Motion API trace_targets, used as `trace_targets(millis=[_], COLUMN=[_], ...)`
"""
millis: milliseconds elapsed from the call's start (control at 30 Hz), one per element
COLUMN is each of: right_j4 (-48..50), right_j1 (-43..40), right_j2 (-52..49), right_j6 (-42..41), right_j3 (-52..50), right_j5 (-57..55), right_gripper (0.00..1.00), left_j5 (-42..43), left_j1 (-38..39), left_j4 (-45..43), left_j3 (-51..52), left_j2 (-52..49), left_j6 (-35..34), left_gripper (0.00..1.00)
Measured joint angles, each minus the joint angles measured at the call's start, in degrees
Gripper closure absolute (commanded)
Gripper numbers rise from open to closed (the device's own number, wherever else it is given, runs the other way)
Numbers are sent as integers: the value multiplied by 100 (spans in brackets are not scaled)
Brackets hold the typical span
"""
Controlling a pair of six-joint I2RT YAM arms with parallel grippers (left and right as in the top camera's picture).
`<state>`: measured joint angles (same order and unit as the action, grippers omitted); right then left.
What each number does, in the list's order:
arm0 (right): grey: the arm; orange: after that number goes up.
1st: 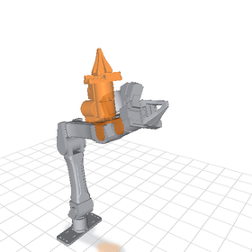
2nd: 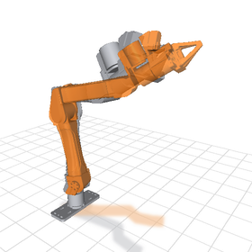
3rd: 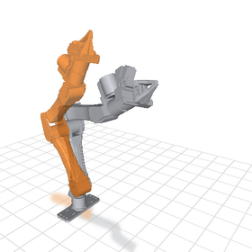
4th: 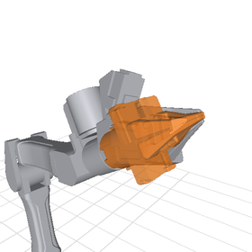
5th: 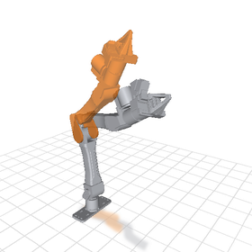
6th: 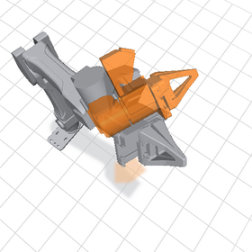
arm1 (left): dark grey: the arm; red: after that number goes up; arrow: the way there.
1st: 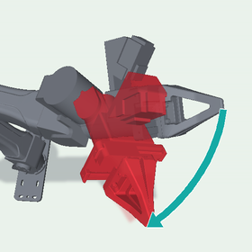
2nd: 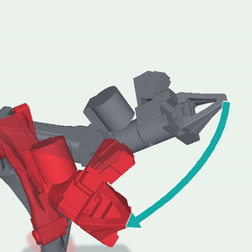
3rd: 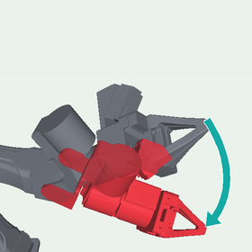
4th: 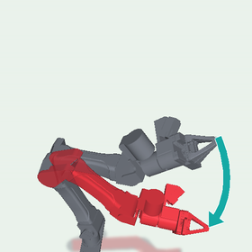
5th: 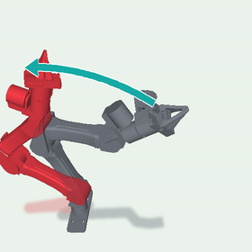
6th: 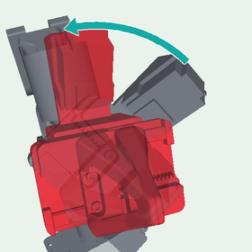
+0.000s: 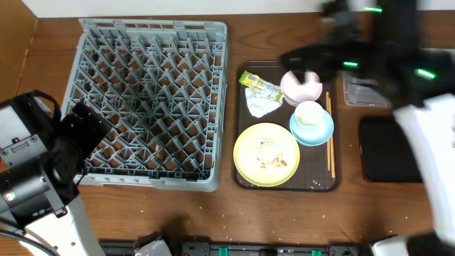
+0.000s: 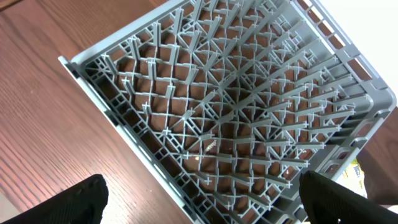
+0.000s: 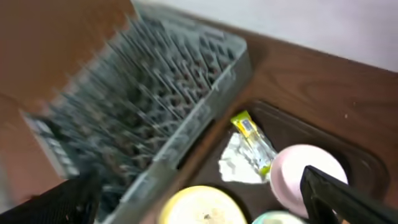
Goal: Sort waste into correct bins and load items into the dishwasher
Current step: 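Move the right gripper to the crumpled white tissue on the tray, then grasp the white tissue with the right gripper and lift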
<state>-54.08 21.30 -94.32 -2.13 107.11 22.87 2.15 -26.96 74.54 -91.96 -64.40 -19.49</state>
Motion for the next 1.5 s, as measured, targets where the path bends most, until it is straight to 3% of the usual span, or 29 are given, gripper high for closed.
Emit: trace_targets(millis=[167, 267, 367, 533, 767, 1033, 1100, 1200, 1500], right_j4=[-66, -33, 4, -2, -81, 35, 98, 129, -37], right_j1=[697, 931, 1080, 1167, 1167, 1167, 1167, 1169, 1167], right_j2=[-960, -1497, -1978, -2610, -3294, -4013, -4022, -4030, -4026], right_j6=[267, 404, 282, -37, -404, -686, -754, -870, -1003], right_j3=[96, 98, 105, 105, 118, 122, 140, 151, 407], right_j5=[-643, -866, -1060, -1394, -1589, -1681, -1738, -1932, -2065], right_gripper=[2, 27, 30, 44, 43, 55, 63, 98, 99], left_j5=[0, 2, 0, 2, 2, 2, 2, 2, 2], left_j1=[0, 0, 0, 0, 0, 0, 0, 0, 0], left_j4=[0, 0, -2, 0, 0, 0, 0, 0, 0], left_j3=[0, 0, 0, 0, 0, 0, 0, 0, 0], left_j2=[0, 0, 0, 0, 0, 0, 0, 0, 0], left_j6=[0, 0, 0, 0, 0, 0, 0, 0, 0], left_gripper=[1, 1, 1, 1, 1, 1, 2, 1, 1])
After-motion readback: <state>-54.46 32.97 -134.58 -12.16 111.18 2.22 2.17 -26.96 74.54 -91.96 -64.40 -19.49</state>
